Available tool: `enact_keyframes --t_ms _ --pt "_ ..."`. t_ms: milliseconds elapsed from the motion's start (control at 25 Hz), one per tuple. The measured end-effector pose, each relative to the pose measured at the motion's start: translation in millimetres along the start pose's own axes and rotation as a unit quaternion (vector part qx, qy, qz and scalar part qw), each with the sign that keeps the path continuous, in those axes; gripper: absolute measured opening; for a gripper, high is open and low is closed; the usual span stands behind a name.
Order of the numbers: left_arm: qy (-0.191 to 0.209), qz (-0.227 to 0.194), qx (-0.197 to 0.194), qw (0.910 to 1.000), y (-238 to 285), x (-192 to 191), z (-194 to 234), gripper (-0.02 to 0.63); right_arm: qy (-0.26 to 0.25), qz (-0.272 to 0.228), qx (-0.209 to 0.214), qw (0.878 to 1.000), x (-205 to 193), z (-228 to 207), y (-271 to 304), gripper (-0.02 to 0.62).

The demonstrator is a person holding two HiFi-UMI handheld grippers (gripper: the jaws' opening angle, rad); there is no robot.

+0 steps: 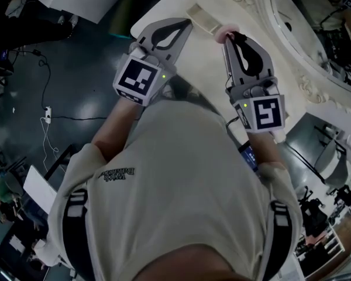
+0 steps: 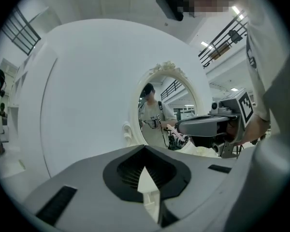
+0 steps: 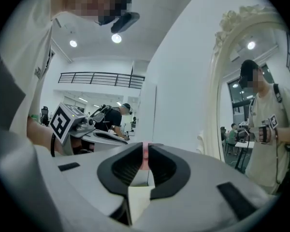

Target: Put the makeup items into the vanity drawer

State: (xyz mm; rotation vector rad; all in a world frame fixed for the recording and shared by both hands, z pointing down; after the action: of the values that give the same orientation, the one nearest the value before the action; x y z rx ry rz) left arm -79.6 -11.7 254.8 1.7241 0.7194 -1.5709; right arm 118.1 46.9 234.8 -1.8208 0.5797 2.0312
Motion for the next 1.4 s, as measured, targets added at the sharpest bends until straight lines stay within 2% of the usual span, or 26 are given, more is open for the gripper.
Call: enact_keyframes --t_ms 200,480,960,1240,1400 --pt "0.023 -0.034 0.027 0.9988 -27 24 -7 0.014 -0.012 -0.033 -0.002 0.999 22 12 -14 0.04" --pt "0.006 -0.021 0.037 0.9991 -37 20 -8 0.014 -0.003 -0.037 0.007 0.999 26 16 -14 0.04" --pt "0.002 -0.018 0.039 0.9991 -38 20 -6 0.014 0.017 -0.038 0.019 0.999 24 16 -10 0.04" --pt "-0.01 0.01 0.03 0.9994 -30 11 -2 0.014 -0.006 -0.031 0.03 0.999 28 10 6 0.038" --pt "-0.003 0.018 0.026 0.9995 -16 1 9 0.014 -0.03 -0.02 0.029 0.999 23 -5 25 0.038"
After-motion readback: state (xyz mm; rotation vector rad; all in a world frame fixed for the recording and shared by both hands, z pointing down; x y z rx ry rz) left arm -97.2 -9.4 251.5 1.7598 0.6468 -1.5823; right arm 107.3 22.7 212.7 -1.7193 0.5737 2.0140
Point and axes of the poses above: the fingertips, and each gripper's own axes: y forward along the fingers, z to its left, x out of its top, the point moved 10 cm from there along -y, backward along the fingers, and after that the axes turned 1 degree about -y, right-handed, at the moved point
